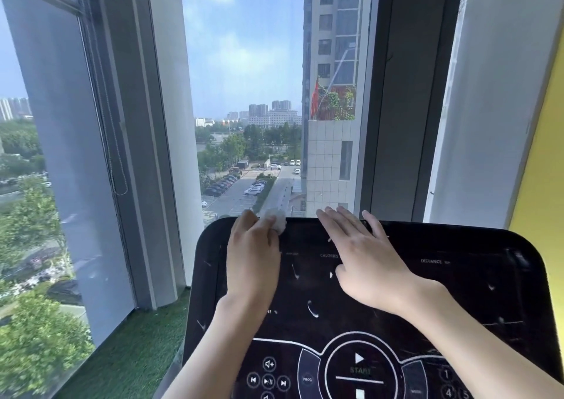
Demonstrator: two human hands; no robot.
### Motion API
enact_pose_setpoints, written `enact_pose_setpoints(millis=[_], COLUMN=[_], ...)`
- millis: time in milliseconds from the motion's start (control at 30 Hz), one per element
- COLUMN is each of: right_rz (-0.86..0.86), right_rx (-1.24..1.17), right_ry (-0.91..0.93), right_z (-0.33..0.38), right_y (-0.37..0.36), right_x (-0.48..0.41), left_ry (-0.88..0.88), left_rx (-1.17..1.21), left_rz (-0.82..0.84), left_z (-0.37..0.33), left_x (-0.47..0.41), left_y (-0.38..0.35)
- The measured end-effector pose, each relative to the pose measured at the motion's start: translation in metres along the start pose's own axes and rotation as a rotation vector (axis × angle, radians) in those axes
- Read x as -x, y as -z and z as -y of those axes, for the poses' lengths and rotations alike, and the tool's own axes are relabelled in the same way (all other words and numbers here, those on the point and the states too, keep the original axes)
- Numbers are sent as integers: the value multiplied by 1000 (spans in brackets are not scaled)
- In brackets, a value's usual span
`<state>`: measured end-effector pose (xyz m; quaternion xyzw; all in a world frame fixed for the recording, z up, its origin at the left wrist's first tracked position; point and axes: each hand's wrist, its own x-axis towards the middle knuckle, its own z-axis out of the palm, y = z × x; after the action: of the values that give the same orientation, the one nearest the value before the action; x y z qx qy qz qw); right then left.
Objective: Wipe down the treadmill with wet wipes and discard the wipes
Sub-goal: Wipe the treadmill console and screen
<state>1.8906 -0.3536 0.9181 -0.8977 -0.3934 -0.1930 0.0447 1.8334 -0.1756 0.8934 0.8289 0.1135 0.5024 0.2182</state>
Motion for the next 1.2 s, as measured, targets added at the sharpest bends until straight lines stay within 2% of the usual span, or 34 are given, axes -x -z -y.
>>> enact_pose_setpoints(millis=[100,133,233,267,400,433,533,567,667,833,967,1100,1200], right_rz=[-18,-32,-37,-38,-40,-39,-29,-25,-26,-11,-41,-23,-14], right_rx=[5,13,20,21,36,29,17,31,54,75,82,63,14], right_ry=[-1,-3,-21,-25,-30,-30,-37,-41,-45,-47,-42,-43,53], right_z=[0,0,1,1,2,2,4,4,5,4,4,7,26], right_y=[-4,-5,-7,-8,-9,-9,-7,-7,-8,-10,-13,-8,-2], right_x=[1,1,-1,-1,-2,-2,-2,-3,-3,-4,-4,-6,-17], left_ry=[-178,-180,-10,-9,-249,-235,-39,-40,-199,-6,-242,-46,-251], left_rx=[10,13,-21,-15,14,12,-4,2,31,-16,-11,-9,-32], left_rz=[84,81,14,8,96,80,4,20,122,10,110,13,134], left_z=[-9,-5,13,11,-4,2,14,8,-6,8,-3,18,5], left_x=[17,14,-5,-4,21,16,1,4,18,-12,11,-7,9], left_y=[4,5,7,7,7,6,6,6,4,9,9,15,17])
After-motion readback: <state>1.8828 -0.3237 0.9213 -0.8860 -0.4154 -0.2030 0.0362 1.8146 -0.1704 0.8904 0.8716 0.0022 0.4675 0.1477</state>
